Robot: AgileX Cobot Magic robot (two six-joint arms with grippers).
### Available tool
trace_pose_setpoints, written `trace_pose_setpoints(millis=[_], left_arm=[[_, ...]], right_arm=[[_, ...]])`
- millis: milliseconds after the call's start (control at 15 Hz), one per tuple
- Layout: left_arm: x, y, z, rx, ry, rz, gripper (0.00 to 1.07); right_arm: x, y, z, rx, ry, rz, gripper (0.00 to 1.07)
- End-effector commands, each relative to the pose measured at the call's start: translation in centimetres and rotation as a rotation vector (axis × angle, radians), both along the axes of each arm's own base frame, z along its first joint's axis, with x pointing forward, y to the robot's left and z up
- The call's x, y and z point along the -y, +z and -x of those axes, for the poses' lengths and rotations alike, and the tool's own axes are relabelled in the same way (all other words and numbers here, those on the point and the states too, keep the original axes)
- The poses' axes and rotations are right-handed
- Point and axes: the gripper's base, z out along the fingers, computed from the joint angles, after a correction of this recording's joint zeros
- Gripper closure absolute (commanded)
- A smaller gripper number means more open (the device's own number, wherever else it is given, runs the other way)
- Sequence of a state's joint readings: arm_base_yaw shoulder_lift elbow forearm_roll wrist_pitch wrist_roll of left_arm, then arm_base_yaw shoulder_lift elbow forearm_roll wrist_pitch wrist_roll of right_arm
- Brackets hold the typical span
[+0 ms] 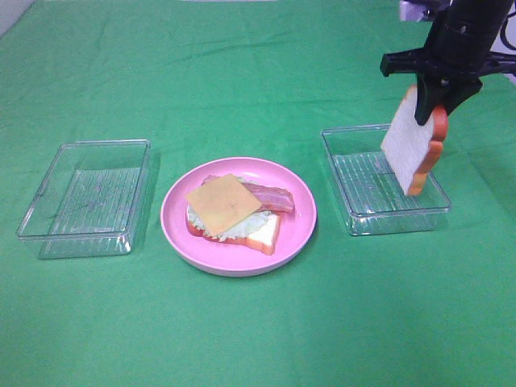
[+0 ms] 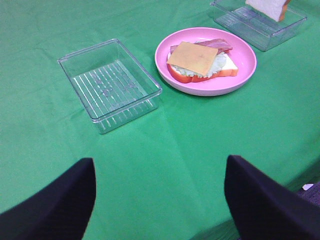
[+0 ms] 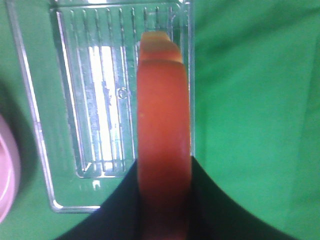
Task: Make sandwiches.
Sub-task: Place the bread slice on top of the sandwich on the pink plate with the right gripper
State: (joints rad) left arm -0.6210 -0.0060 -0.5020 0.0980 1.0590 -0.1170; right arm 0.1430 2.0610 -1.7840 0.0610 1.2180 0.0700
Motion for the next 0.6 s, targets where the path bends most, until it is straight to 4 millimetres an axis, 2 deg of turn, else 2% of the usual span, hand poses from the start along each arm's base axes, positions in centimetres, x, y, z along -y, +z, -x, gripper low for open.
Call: trace_pose_setpoints(millis=[67,333,467,600], left_arm=[[-0.2,0.0,0.2,0.022,0.000,0.015,0.37],[-0.2,0.0,0.2,0.022,0.000,0.015,0.37],[-0.2,0.0,0.2,0.022,0.000,0.015,0.37],[-0.2,0.0,0.2,0.022,0.000,0.015,0.37]], right_arm=[[-0.1,3.8,1.6,0.044,0.012,-0.056,1.07],[-1.2,8.5,4.0,0.121,0.084,-0.212,1.07],[-2.0,8.9,4.5,0.110,0.089,-0.314,1.07],[-3.2,7.9,5.0,0.069,0.116,-0.458,1.07]])
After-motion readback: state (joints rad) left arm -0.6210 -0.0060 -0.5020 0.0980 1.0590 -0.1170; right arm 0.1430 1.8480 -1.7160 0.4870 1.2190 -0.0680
